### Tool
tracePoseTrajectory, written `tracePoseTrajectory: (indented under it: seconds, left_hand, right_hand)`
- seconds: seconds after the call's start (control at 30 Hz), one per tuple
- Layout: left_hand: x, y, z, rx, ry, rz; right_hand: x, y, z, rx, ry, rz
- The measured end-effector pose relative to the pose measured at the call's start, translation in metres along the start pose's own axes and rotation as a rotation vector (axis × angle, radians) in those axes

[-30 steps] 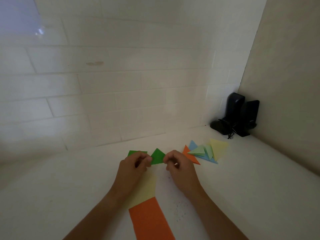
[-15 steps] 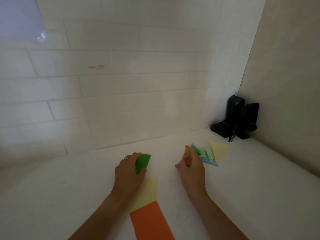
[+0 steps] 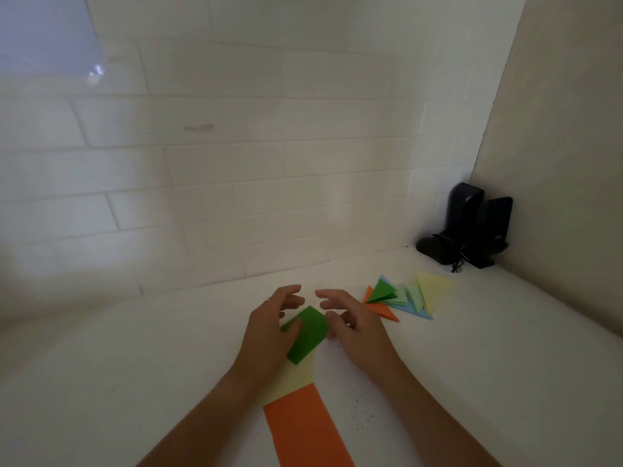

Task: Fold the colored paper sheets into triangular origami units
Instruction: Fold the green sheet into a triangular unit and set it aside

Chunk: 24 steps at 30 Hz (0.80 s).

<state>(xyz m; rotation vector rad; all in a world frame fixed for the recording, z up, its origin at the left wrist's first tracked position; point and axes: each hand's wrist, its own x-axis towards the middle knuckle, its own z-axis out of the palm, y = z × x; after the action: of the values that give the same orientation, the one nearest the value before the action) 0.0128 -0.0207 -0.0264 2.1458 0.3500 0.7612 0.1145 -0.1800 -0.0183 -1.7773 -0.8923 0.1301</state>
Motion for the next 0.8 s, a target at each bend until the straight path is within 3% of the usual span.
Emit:
tracePoseTrajectory:
  seconds: [0.3, 0.57, 0.8]
  left_hand:
    - [0.001, -0.010, 0.006, 0.435, -0.124, -0.057]
    - [0.004, -0.011, 0.007, 0.262, -0.123, -0.058]
    - [0.002, -0.005, 0.005, 0.156, -0.082, -0.028]
  right_hand:
    - [0.003, 0.007, 0.003, -0.155, 0.013, 0.049]
    - [0.008, 0.014, 0.007, -0.278, 0.100, 0.055]
    - [0.008, 0.015, 0.013, -0.445, -0.036, 0.001]
